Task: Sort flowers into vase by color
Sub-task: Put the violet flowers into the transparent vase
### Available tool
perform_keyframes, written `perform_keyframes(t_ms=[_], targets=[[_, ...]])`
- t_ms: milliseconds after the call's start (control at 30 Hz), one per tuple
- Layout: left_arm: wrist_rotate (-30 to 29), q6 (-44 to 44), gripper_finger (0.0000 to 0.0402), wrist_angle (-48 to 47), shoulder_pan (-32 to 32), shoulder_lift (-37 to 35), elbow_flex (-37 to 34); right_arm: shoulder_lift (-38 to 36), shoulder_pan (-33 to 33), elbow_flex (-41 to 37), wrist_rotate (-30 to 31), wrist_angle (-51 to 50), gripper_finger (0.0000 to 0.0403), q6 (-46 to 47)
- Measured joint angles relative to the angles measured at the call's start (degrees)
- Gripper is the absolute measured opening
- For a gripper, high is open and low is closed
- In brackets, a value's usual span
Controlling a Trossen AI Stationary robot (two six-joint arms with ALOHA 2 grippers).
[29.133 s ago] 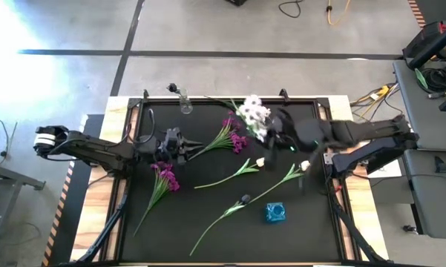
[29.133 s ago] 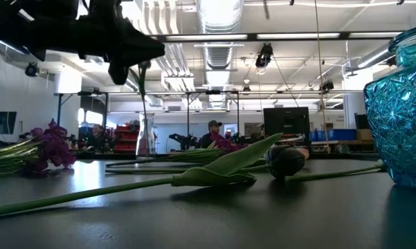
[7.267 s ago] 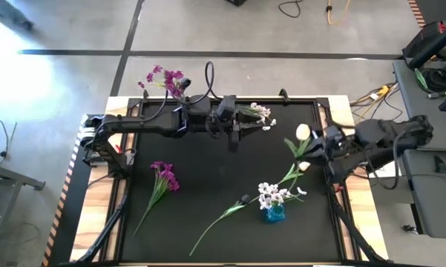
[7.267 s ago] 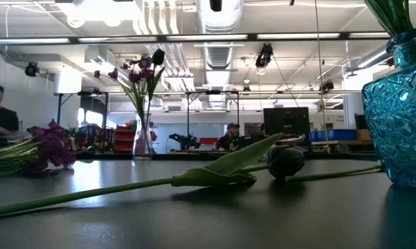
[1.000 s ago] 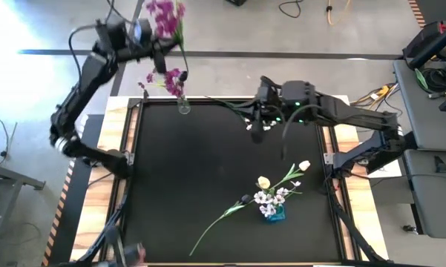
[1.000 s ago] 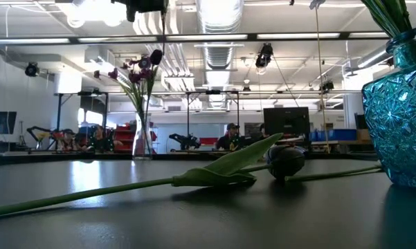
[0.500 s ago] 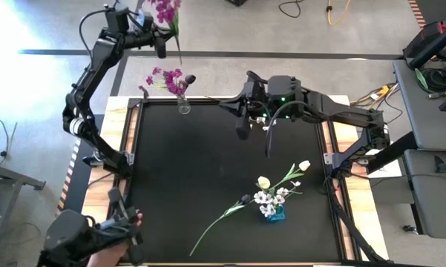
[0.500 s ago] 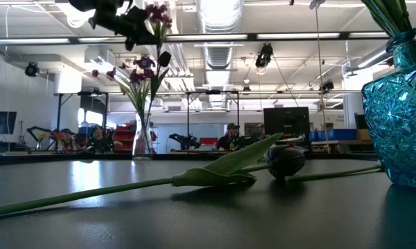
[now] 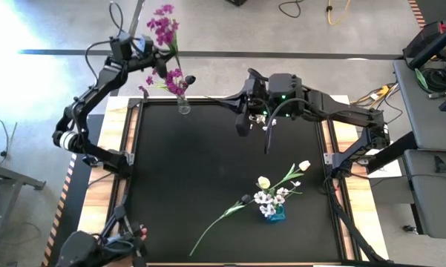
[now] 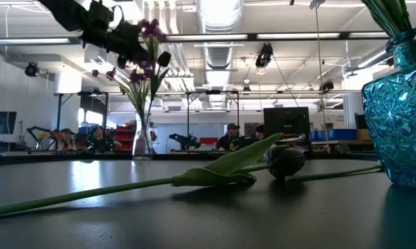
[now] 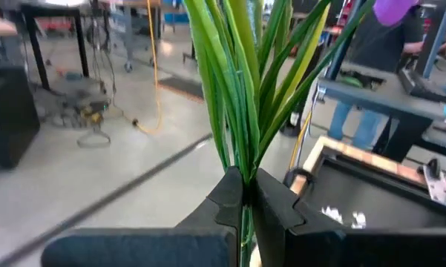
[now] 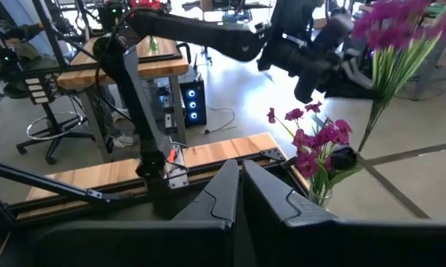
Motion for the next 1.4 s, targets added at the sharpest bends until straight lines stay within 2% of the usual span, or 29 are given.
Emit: perform_keyframes(t_ms=[167, 400, 600, 767, 867, 1033, 1233, 1400], targets=[[0.0, 0.0, 0.0000, 0.0, -0.2, -0.7, -3.1, 0.0, 0.0, 0.0, 0.0, 0.1, 0.0013, 0.3], [0.0, 3.9, 0.0000, -3.2, -0.2, -0.6, -2.1, 0.0, 0.0, -0.1, 0.0, 0.2, 0.0013, 0.9], [0.0, 10.3, 0.0000, -16.5, -0.2, 2.8, 5.7, 0.0, 0.0, -0.1, 0.0, 0.3, 0.0013, 0.6], [1.0, 13.6, 0.0000, -28.8, -0.2, 9.6, 15.8, 0.0, 0.0, -0.1, 0.0, 0.3, 0.0013, 0.5], [1.4, 14.3, 0.0000, -32.8, -0.2, 13.1, 20.7, 0.0, 0.0, -0.1, 0.0, 0.3, 0.0013, 0.5], [1.5, 13.9, 0.0000, -33.1, -0.2, 15.2, 22.7, 0.0, 0.0, -0.1, 0.0, 0.3, 0.0013, 0.5], [1.7, 13.8, 0.0000, -32.4, -0.2, 14.9, 20.4, 0.0, 0.0, -0.1, 0.1, 0.3, 0.0013, 0.3], [2.0, 12.3, 0.0000, -27.7, -0.2, 14.9, 18.4, 0.0, 0.0, -0.1, 0.1, 0.3, 0.0013, -0.3]])
